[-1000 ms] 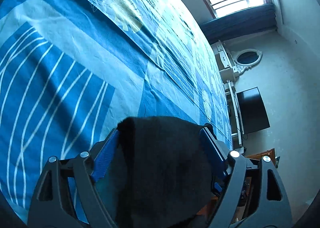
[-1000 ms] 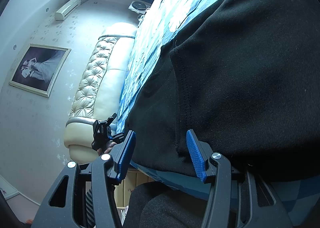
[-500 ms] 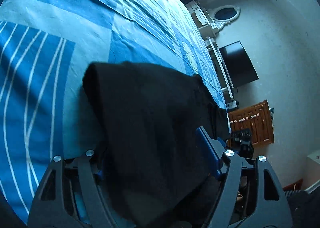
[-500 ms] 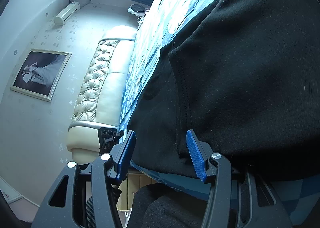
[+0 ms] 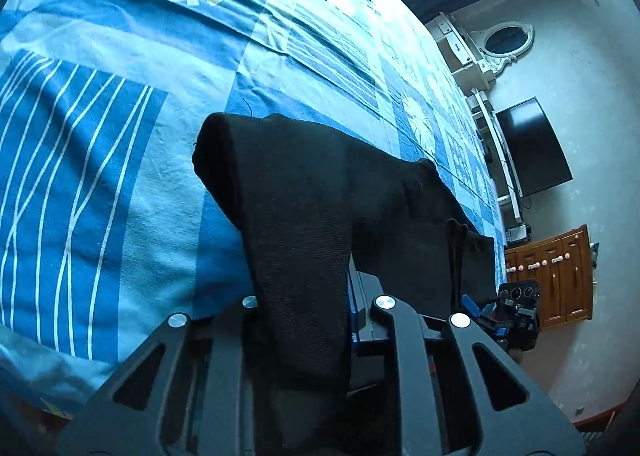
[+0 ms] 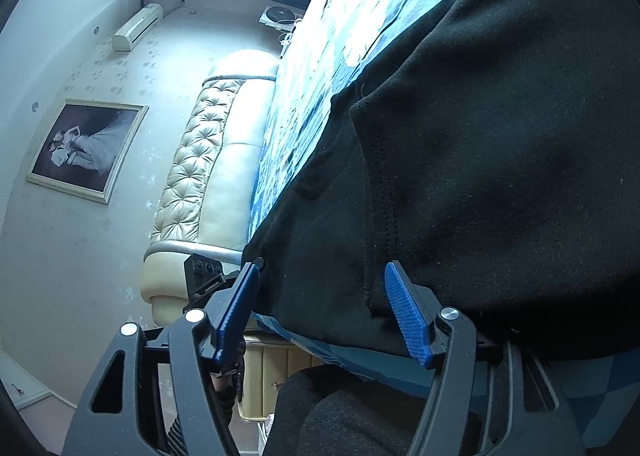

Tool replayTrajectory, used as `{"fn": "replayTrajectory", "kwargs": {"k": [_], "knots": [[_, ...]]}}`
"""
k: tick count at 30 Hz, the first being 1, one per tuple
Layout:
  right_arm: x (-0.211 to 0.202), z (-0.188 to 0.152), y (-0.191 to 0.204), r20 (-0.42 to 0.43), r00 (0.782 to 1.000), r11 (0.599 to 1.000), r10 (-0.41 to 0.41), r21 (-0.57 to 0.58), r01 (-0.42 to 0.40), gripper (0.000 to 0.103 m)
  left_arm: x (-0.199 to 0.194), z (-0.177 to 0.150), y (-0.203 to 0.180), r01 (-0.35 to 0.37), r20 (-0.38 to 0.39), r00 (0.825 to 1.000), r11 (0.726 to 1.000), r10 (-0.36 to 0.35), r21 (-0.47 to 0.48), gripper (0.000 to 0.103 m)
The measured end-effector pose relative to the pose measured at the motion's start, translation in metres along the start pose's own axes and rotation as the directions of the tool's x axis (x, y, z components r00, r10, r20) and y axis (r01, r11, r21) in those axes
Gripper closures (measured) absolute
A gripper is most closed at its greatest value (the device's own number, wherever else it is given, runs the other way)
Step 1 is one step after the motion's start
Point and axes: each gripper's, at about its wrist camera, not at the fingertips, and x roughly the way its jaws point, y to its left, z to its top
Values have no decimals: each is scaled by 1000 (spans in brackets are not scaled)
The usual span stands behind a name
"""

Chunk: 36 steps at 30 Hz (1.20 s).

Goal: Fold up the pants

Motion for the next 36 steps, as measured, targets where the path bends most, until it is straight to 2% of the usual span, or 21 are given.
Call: {"fn": "replayTrajectory", "kwargs": {"k": [4,7,10,13,16,19,23,29,31,34,36], "knots": [[1,0,18,-13,998,996,-66,-64,65,26,-17,1,-28,-35,18,999,999,35,-14,86],[-1,-2,31,-4,989,982,-151,-118,149,21,-24,1,-57,-88,20,996,996,88,0,87],[-5,-3,40,14,969,958,-247,-150,246,19,-28,-1,-91,-139,33,990,989,137,46,87],[-11,-4,50,59,938,921,-343,-177,348,17,-26,-5,-127,-192,55,981,976,187,104,87],[-18,-4,59,104,905,882,-413,-203,426,16,-21,-11,-162,-281,97,959,942,268,183,87],[-31,-3,64,169,872,842,-460,-231,488,16,-12,-18,-189,-330,126,943,914,308,234,87],[-53,4,63,229,832,803,-506,-227,551,16,4,-29,-224,-423,187,905,857,383,294,87],[-89,4,50,239,823,809,-515,-183,559,16,33,-44,-271,-486,235,873,796,427,360,87],[-100,2,49,253,818,803,-517,-187,566,16,45,-50,-284,-490,240,871,784,428,380,87],[-115,1,49,277,817,807,-506,-182,562,16,69,-59,-301,-523,260,853,742,454,420,88],[-126,0,48,288,822,817,-492,-175,550,16,86,-64,-307,-511,238,859,740,453,437,93]]}}
